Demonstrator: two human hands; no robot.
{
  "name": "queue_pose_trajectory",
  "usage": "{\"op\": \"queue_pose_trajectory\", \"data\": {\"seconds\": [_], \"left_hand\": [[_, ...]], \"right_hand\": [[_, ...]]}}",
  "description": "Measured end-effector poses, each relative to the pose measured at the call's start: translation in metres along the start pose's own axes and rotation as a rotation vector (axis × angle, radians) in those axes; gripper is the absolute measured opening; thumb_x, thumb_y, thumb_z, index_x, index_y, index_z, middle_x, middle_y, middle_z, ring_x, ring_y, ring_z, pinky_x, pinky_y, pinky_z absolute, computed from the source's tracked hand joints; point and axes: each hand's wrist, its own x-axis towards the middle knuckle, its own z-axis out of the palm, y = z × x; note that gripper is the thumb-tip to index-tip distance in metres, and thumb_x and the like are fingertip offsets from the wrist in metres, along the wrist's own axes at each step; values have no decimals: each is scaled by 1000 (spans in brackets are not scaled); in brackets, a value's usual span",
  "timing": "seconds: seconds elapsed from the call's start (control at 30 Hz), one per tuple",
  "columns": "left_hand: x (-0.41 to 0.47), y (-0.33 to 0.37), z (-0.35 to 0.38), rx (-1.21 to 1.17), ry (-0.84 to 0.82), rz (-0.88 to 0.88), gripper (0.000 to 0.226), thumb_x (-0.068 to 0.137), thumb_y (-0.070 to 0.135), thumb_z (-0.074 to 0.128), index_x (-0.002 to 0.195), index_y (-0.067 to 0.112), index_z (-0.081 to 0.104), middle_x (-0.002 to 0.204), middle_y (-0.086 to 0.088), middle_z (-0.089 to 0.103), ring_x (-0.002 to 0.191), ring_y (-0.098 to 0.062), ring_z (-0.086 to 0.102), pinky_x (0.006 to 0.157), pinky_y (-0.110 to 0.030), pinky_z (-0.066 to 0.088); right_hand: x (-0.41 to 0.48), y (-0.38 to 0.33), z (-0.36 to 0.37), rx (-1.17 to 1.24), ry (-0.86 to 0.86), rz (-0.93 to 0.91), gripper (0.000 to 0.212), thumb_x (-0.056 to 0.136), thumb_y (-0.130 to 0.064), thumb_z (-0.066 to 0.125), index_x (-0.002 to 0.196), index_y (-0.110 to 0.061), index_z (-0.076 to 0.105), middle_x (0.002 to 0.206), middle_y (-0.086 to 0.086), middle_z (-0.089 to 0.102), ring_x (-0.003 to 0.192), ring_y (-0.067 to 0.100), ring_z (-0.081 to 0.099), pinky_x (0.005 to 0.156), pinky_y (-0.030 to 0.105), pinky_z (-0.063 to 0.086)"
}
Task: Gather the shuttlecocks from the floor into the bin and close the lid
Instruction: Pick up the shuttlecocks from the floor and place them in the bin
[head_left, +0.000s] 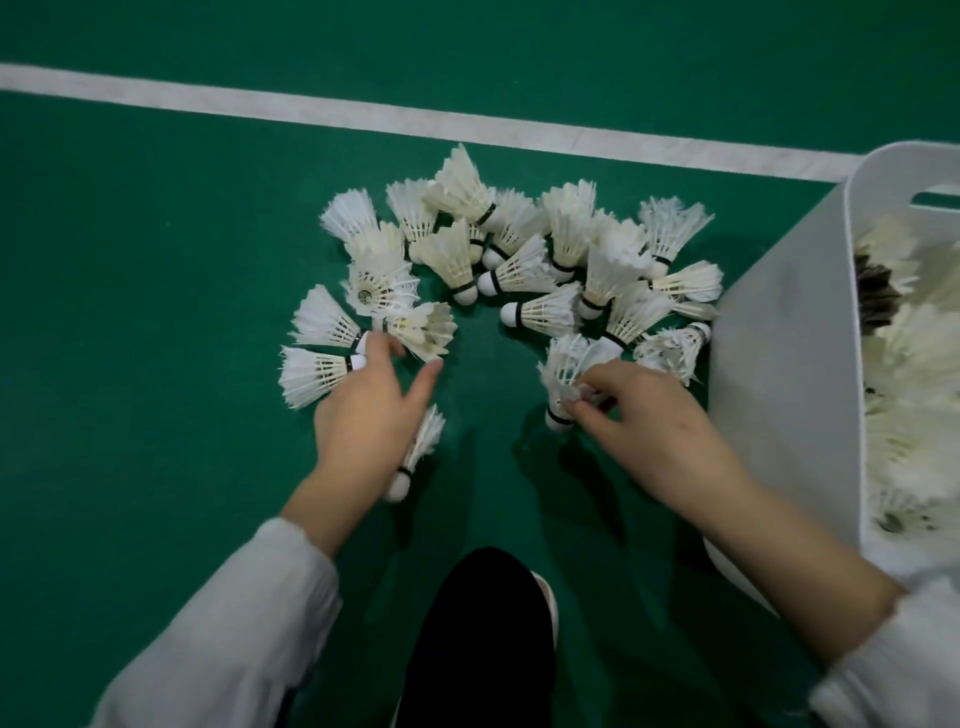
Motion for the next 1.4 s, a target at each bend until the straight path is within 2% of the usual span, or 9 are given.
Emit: {"op": "queue_pose_trajectory", "data": {"seconds": [0.17,0.3,0.5,0.63,0.67,0.77,0.87,1.0,1.4], "left_hand": [[31,17,11,204,16,7,44,93,53,34,101,11,45,86,-14,64,78,-32,61,59,-33,37],[27,21,-7,174,56,15,28,94,33,33,90,10,50,75,-8,56,67,-28,50,56,-31,33],[0,56,-52,-20,30,145,38,95,35,32,67,15,48,65,-8,55,61,-28,52,56,-32,43],[-5,94,-62,-53,22,243,40,94,35,33,63,14,44,60,-6,50,61,-30,49,52,-32,32],[-8,104,-62,-69,13,266,41,93,36,34,61,14,43,58,-7,51,60,-30,49,51,-32,32],[-17,125,-58,-82,-1,335,44,92,39,39,58,12,44,52,-8,50,53,-26,49,46,-29,29],[-25,134,-52,-64,-18,370,43,90,44,40,58,15,46,49,-6,50,52,-25,50,47,-29,33],[-30,137,-42,-90,-78,362,43,91,39,44,55,17,42,45,-6,46,51,-28,49,50,-34,39],[-52,151,-33,-79,-120,398,42,90,45,42,59,16,45,44,-5,47,48,-25,50,50,-35,42]], "right_hand": [[-1,2,-1,15,47,-18,13,89,-22,56,89,-12,64,84,-2,55,86,19,55,71,28,37],[-5,-3,-17,15,77,-75,12,88,-20,57,90,-12,66,84,-5,55,89,19,57,70,26,36],[-11,-8,-146,-120,170,-267,17,88,-32,56,91,-18,65,90,-5,54,75,14,56,70,29,46],[-26,49,-215,-209,399,-93,13,86,-28,61,93,-17,64,87,0,56,70,18,55,69,4,39],[-32,69,-225,-162,454,-16,13,85,-29,62,94,-20,62,86,0,57,73,20,58,73,6,42],[-59,116,-239,16,590,200,13,79,-34,59,91,-35,55,83,0,59,84,29,64,87,48,51],[-79,148,-233,80,649,351,9,78,-37,57,82,-29,55,83,3,63,86,29,64,85,49,51],[-90,168,-210,-16,525,463,13,88,-22,56,91,-13,64,87,10,64,80,24,55,67,28,35],[-65,209,-146,-362,183,567,20,85,-9,52,93,-6,70,92,17,68,83,34,60,67,31,42]]}}
